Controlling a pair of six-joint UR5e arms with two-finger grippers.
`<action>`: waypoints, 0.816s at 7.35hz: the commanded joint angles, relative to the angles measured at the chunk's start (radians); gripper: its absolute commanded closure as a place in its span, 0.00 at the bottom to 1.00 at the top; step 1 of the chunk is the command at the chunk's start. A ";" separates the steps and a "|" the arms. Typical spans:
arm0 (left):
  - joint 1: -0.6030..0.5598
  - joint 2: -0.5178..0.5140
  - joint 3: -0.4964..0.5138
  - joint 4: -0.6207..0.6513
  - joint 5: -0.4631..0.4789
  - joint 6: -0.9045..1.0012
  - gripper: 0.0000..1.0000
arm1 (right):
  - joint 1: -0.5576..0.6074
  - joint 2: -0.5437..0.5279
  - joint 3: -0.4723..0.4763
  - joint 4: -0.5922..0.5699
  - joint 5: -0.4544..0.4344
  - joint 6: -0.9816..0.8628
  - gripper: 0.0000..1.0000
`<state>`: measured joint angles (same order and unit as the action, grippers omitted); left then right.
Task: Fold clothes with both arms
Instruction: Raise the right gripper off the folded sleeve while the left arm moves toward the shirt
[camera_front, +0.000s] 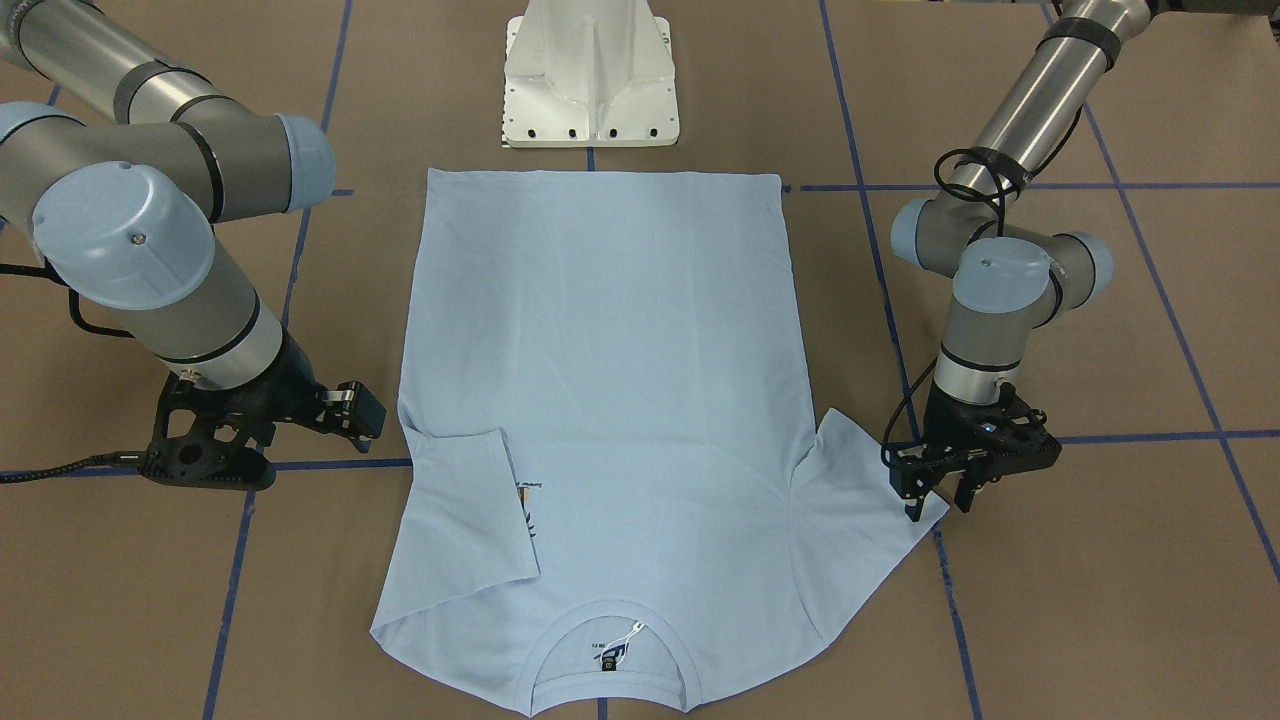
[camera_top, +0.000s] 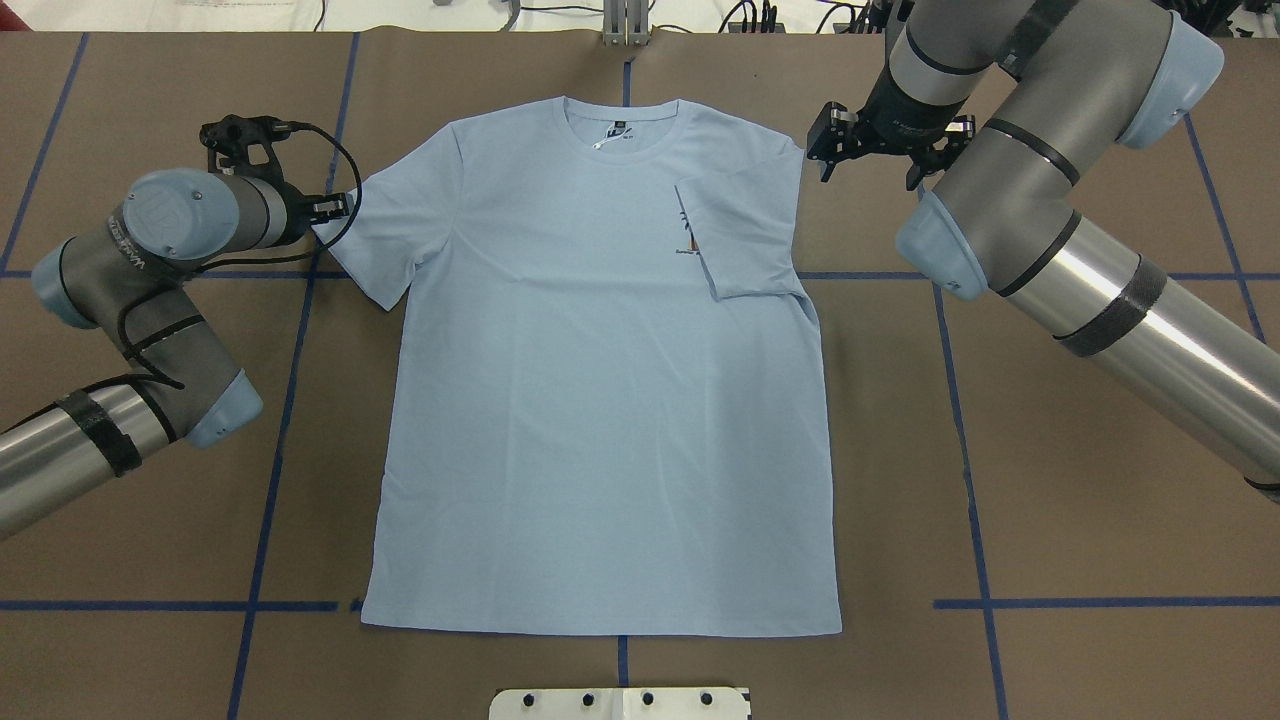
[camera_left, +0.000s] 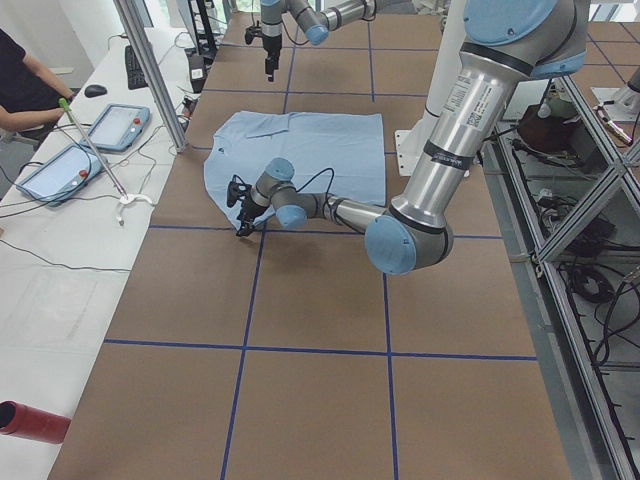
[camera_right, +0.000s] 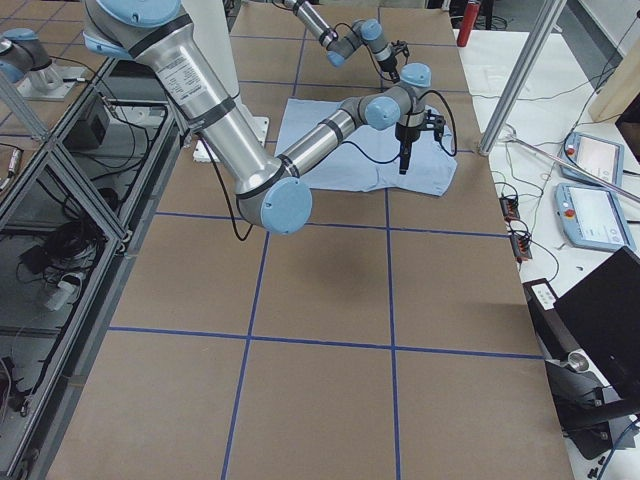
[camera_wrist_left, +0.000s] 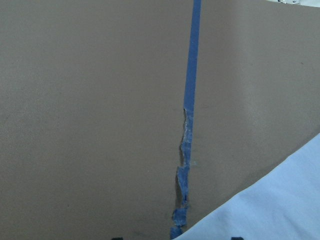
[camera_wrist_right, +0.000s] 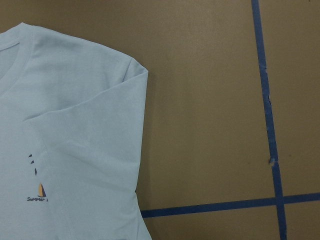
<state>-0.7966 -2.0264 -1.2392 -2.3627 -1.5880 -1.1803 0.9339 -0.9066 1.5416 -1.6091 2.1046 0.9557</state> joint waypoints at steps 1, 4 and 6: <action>0.000 0.000 -0.002 -0.001 -0.001 0.001 0.53 | 0.000 0.000 0.000 0.000 0.000 0.000 0.00; 0.000 -0.002 -0.008 0.002 -0.004 0.001 0.79 | 0.000 0.000 0.000 0.000 0.000 -0.002 0.00; 0.000 0.002 -0.063 0.011 -0.050 -0.001 1.00 | 0.000 -0.002 -0.002 0.002 0.000 -0.002 0.00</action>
<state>-0.7961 -2.0270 -1.2662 -2.3573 -1.6100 -1.1806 0.9342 -0.9075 1.5413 -1.6088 2.1046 0.9550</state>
